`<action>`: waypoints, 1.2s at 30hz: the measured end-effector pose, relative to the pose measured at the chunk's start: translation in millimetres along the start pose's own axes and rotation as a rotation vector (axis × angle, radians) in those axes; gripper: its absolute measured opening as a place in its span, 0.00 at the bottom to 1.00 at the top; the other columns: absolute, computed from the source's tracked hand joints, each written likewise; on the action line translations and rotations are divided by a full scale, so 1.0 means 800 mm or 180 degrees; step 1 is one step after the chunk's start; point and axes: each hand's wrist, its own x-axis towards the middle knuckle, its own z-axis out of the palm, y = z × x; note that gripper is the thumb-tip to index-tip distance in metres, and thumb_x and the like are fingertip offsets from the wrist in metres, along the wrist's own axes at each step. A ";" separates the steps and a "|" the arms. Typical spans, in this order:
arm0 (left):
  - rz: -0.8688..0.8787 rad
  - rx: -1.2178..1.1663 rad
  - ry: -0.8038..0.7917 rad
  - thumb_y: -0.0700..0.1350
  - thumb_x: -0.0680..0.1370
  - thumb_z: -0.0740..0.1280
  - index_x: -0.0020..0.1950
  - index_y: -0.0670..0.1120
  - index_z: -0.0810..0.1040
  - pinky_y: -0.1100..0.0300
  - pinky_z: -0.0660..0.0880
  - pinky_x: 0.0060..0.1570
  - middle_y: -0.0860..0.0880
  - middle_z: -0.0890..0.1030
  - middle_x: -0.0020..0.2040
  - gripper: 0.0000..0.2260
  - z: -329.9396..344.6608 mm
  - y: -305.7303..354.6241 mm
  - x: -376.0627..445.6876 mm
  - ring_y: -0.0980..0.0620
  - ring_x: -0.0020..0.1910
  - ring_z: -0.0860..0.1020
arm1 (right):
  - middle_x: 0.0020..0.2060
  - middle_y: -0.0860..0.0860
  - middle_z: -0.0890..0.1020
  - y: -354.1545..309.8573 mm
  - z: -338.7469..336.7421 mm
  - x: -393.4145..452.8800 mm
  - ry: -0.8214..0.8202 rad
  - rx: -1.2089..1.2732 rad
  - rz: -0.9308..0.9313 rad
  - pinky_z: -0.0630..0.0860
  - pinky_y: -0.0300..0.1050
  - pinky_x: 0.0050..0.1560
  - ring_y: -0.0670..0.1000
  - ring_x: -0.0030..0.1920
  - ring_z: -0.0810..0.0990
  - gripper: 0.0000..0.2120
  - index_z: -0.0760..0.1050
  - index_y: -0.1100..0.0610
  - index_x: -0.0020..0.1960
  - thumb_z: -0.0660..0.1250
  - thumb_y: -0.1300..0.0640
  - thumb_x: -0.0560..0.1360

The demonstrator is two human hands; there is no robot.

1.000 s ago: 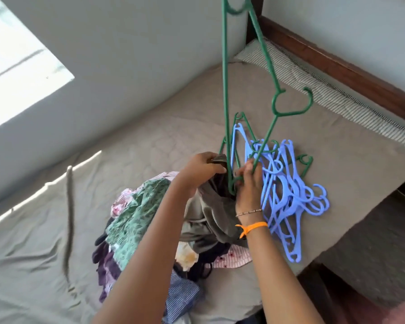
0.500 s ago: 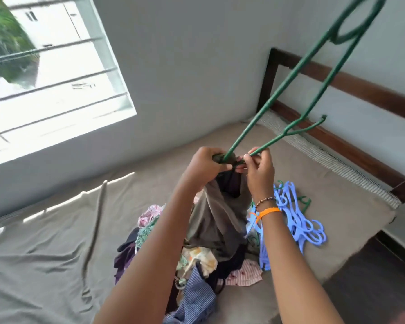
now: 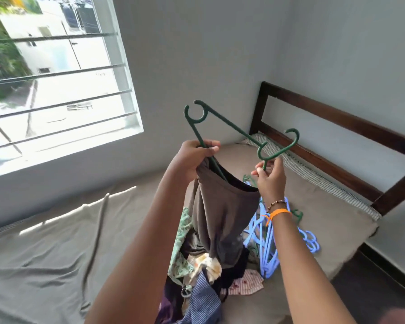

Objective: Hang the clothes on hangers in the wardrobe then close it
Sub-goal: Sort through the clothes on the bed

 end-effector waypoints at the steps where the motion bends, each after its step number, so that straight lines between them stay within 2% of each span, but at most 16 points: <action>1: -0.0115 -0.0181 -0.0038 0.38 0.75 0.70 0.43 0.44 0.80 0.60 0.75 0.46 0.47 0.77 0.38 0.02 -0.008 0.003 -0.002 0.52 0.37 0.76 | 0.35 0.51 0.77 -0.002 -0.004 0.002 0.0042 -0.0147 -0.0073 0.77 0.48 0.44 0.42 0.30 0.78 0.13 0.66 0.59 0.46 0.58 0.75 0.71; 2: -0.0270 -0.0452 -0.0091 0.43 0.75 0.70 0.45 0.43 0.79 0.58 0.77 0.45 0.46 0.78 0.40 0.04 -0.017 0.006 -0.004 0.51 0.38 0.78 | 0.36 0.52 0.77 -0.001 -0.010 0.005 0.0050 -0.0321 -0.0141 0.77 0.49 0.43 0.46 0.30 0.78 0.13 0.66 0.59 0.46 0.56 0.76 0.70; 3: -0.0460 -0.0785 -0.0175 0.50 0.74 0.70 0.47 0.42 0.78 0.56 0.77 0.47 0.45 0.78 0.41 0.11 -0.029 0.008 -0.003 0.48 0.40 0.79 | 0.36 0.53 0.77 0.000 -0.016 0.006 0.0077 -0.0529 -0.0217 0.76 0.50 0.43 0.52 0.32 0.78 0.13 0.66 0.60 0.46 0.55 0.76 0.70; 5: -0.0794 -0.1296 -0.0295 0.59 0.71 0.69 0.48 0.40 0.77 0.52 0.77 0.48 0.43 0.78 0.41 0.21 -0.049 0.012 0.001 0.45 0.42 0.79 | 0.39 0.56 0.78 0.003 -0.030 0.011 0.0129 -0.1041 -0.0370 0.71 0.48 0.42 0.60 0.40 0.78 0.11 0.69 0.63 0.47 0.56 0.75 0.71; 7: -0.0939 -0.1406 -0.0260 0.55 0.74 0.68 0.46 0.40 0.76 0.54 0.78 0.43 0.45 0.77 0.39 0.17 -0.056 0.011 0.005 0.48 0.38 0.78 | 0.43 0.59 0.79 -0.001 -0.041 0.014 0.0142 -0.1540 -0.0596 0.66 0.46 0.41 0.62 0.46 0.76 0.10 0.70 0.64 0.49 0.58 0.75 0.72; 10: -0.0868 -0.1251 -0.0138 0.43 0.76 0.69 0.44 0.41 0.76 0.60 0.80 0.34 0.46 0.78 0.41 0.06 -0.052 0.004 0.012 0.52 0.33 0.80 | 0.47 0.61 0.79 -0.015 -0.057 0.019 0.0257 -0.1903 -0.0858 0.71 0.51 0.42 0.64 0.49 0.76 0.12 0.71 0.64 0.52 0.59 0.75 0.72; 15: -0.0387 -0.0644 -0.0536 0.43 0.74 0.71 0.38 0.39 0.82 0.62 0.79 0.38 0.45 0.83 0.34 0.08 -0.044 0.005 0.009 0.52 0.31 0.81 | 0.49 0.61 0.79 -0.036 -0.076 0.029 0.0618 -0.2563 -0.0904 0.71 0.53 0.40 0.64 0.51 0.75 0.13 0.72 0.64 0.54 0.58 0.74 0.73; 19: -0.0515 -0.0795 -0.0361 0.38 0.72 0.72 0.42 0.38 0.79 0.61 0.79 0.37 0.44 0.81 0.35 0.04 -0.042 0.011 0.020 0.51 0.31 0.80 | 0.49 0.62 0.80 -0.047 -0.085 0.031 0.0641 -0.2441 -0.1017 0.72 0.54 0.42 0.64 0.50 0.75 0.13 0.72 0.65 0.53 0.59 0.75 0.72; 22: -0.0615 -0.0837 -0.0449 0.35 0.74 0.69 0.45 0.41 0.79 0.64 0.79 0.35 0.47 0.81 0.37 0.03 -0.054 0.013 0.025 0.54 0.32 0.81 | 0.46 0.60 0.82 -0.054 -0.095 0.028 0.0390 -0.1820 -0.1061 0.74 0.49 0.45 0.62 0.48 0.78 0.10 0.74 0.64 0.49 0.62 0.75 0.71; 25: -0.0427 -0.0033 -0.0151 0.28 0.74 0.65 0.51 0.37 0.80 0.69 0.77 0.31 0.49 0.82 0.32 0.10 -0.057 0.006 0.029 0.53 0.32 0.78 | 0.43 0.55 0.82 -0.071 -0.107 0.020 -0.0275 -0.1304 -0.0720 0.71 0.40 0.48 0.54 0.47 0.80 0.08 0.76 0.62 0.47 0.65 0.72 0.72; 27: -0.0106 0.0779 0.0236 0.26 0.72 0.62 0.44 0.39 0.83 0.67 0.77 0.32 0.46 0.82 0.35 0.13 -0.050 -0.005 0.036 0.51 0.33 0.76 | 0.42 0.51 0.82 -0.091 -0.107 0.009 -0.0899 -0.1149 -0.0588 0.73 0.41 0.52 0.51 0.46 0.80 0.07 0.77 0.58 0.46 0.68 0.69 0.72; 28: 0.0044 0.0977 0.0368 0.27 0.71 0.62 0.39 0.43 0.83 0.64 0.78 0.37 0.45 0.82 0.37 0.14 -0.044 -0.009 0.036 0.49 0.35 0.77 | 0.41 0.50 0.82 -0.101 -0.105 0.003 -0.1116 -0.1201 -0.0591 0.74 0.43 0.52 0.50 0.45 0.80 0.06 0.77 0.57 0.45 0.70 0.66 0.72; 30: 0.0341 0.1022 0.0392 0.29 0.70 0.62 0.33 0.49 0.81 0.57 0.78 0.48 0.47 0.81 0.36 0.17 -0.028 -0.009 0.032 0.47 0.41 0.79 | 0.39 0.48 0.81 -0.118 -0.099 -0.007 -0.1312 -0.1496 -0.0654 0.74 0.44 0.47 0.47 0.41 0.79 0.03 0.77 0.55 0.44 0.71 0.60 0.72; 31: 0.0482 0.0960 0.0358 0.30 0.70 0.61 0.32 0.50 0.80 0.57 0.77 0.50 0.50 0.80 0.35 0.17 -0.019 -0.006 0.028 0.47 0.42 0.79 | 0.37 0.48 0.80 -0.125 -0.096 -0.014 -0.1383 -0.1563 -0.0634 0.73 0.43 0.44 0.46 0.38 0.78 0.02 0.77 0.56 0.44 0.70 0.58 0.73; 35: 0.0765 0.0394 -0.0033 0.30 0.73 0.58 0.38 0.48 0.79 0.61 0.72 0.35 0.50 0.77 0.34 0.16 0.003 0.011 0.018 0.51 0.34 0.74 | 0.29 0.49 0.76 -0.127 -0.085 -0.034 -0.1757 -0.1234 -0.0148 0.71 0.41 0.39 0.45 0.30 0.72 0.03 0.77 0.53 0.45 0.66 0.58 0.77; 36: 0.0798 0.0308 -0.0163 0.31 0.74 0.59 0.42 0.48 0.79 0.61 0.72 0.36 0.49 0.76 0.37 0.14 0.004 0.014 0.015 0.52 0.35 0.74 | 0.27 0.49 0.75 -0.125 -0.084 -0.035 -0.1678 -0.1285 -0.0131 0.71 0.42 0.39 0.46 0.30 0.72 0.04 0.77 0.53 0.44 0.65 0.57 0.77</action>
